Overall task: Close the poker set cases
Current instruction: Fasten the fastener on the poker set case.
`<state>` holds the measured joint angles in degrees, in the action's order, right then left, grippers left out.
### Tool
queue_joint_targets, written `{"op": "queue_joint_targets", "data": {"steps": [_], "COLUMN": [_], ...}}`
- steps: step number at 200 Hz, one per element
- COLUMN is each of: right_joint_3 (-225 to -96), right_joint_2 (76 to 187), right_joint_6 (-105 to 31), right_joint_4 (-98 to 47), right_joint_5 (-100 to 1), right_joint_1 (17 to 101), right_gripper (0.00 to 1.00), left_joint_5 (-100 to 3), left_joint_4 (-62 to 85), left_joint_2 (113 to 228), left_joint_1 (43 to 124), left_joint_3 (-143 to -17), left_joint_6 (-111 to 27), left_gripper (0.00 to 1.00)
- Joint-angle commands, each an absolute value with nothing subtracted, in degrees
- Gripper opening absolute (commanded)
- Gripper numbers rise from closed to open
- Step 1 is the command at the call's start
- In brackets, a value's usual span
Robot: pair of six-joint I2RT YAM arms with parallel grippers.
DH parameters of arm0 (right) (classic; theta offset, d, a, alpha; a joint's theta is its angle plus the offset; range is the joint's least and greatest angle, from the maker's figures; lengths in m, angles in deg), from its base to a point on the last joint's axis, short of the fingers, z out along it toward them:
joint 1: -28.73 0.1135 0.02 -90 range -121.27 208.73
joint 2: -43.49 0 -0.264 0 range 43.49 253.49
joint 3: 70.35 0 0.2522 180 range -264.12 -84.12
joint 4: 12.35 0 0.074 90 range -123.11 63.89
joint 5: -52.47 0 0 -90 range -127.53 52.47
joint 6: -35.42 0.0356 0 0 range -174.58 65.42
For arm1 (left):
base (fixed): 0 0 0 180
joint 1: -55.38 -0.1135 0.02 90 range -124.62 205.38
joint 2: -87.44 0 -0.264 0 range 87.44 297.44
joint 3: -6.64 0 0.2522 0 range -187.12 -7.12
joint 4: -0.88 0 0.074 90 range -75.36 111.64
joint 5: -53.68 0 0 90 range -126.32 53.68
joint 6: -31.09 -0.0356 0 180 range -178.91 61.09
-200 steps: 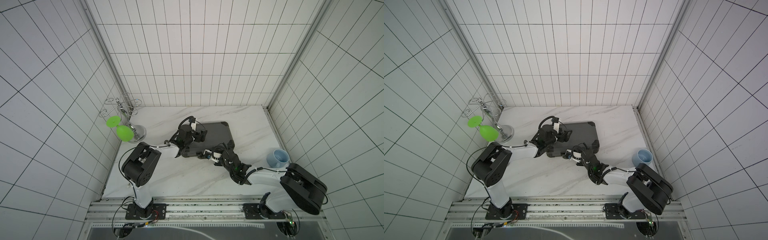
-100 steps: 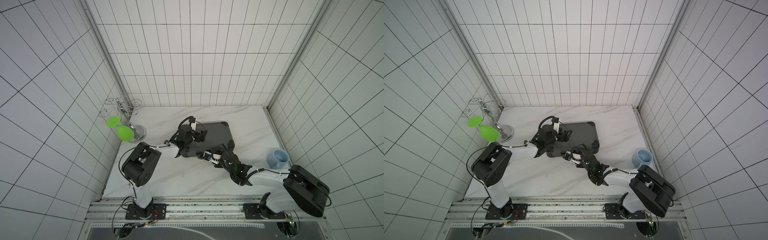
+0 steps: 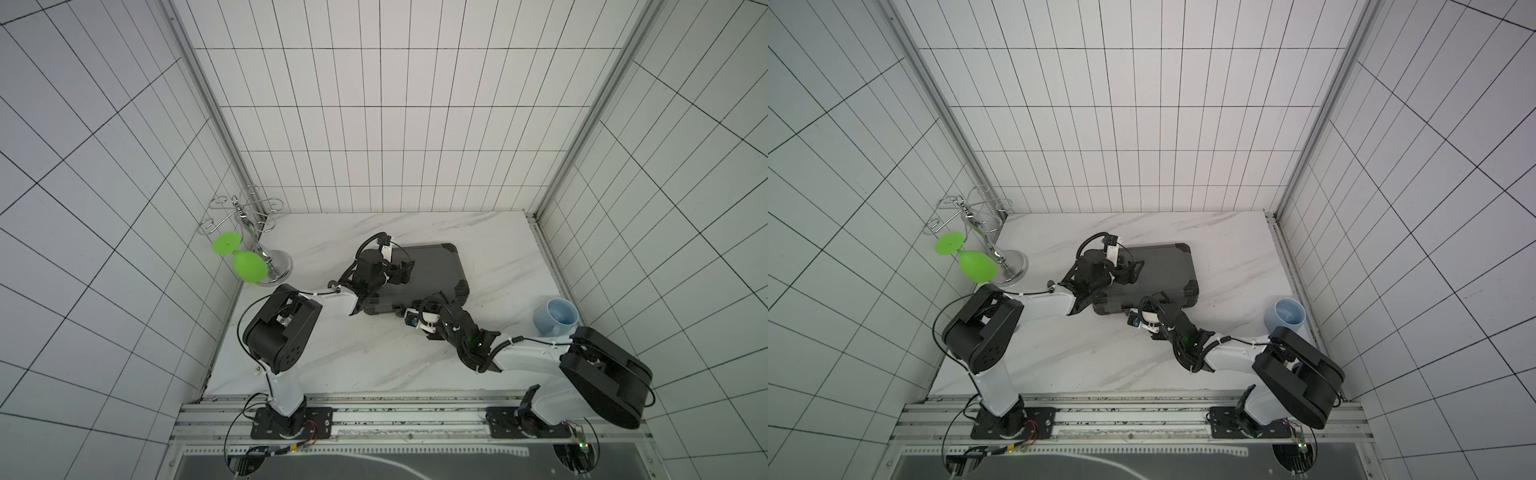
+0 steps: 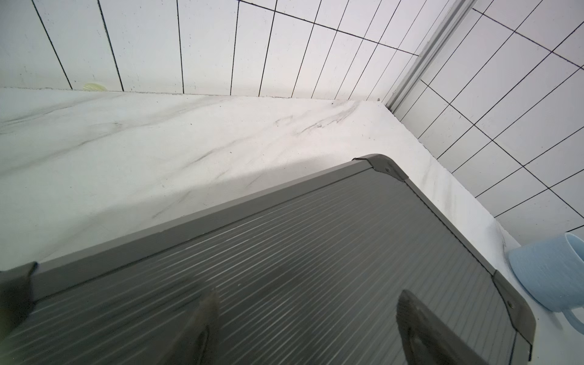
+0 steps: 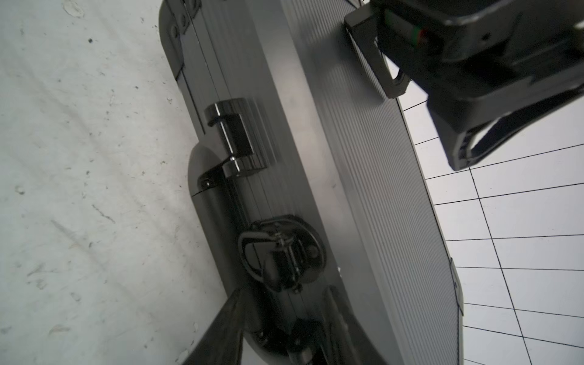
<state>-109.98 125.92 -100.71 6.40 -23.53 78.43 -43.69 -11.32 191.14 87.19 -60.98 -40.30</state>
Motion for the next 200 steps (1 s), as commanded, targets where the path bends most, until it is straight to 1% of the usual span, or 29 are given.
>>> {"op": "queue_joint_targets", "data": {"steps": [1,37,69,90,111,135,200], "right_joint_3": [-111.58,-111.34,-112.39,-113.52,-113.65,-113.69,-114.25], "right_joint_2": [126.93,129.10,131.00,131.03,130.16,128.72,126.84], "right_joint_6": [-101.42,-102.93,-103.80,-103.93,-103.93,-103.55,-102.13], "right_joint_4": [9.73,16.30,17.80,16.17,15.46,13.76,10.81], "right_joint_5": [-23.91,-21.12,-20.92,-21.31,-21.18,-21.92,-23.94], "right_joint_1": [79.20,79.36,79.41,79.26,78.87,77.99,77.16], "right_gripper": [0.43,0.43,0.41,0.35,0.34,0.30,0.30], "left_joint_5": [-44.31,-44.49,-44.40,-44.40,-44.48,-44.57,-44.67], "left_joint_4": [-0.57,-0.65,-0.65,-0.65,-0.65,-0.74,-0.83], "left_joint_2": [193.92,193.79,193.68,193.69,193.60,193.76,193.88], "left_joint_1": [86.67,86.67,86.58,86.58,86.58,86.58,86.58], "left_joint_3": [-57.57,-57.44,-57.31,-57.30,-57.30,-57.30,-57.30], "left_joint_6": [-37.38,-37.38,-37.38,-37.38,-37.37,-37.29,-37.19], "left_gripper": [0.88,0.88,0.88,0.88,0.88,0.88,0.87]}}
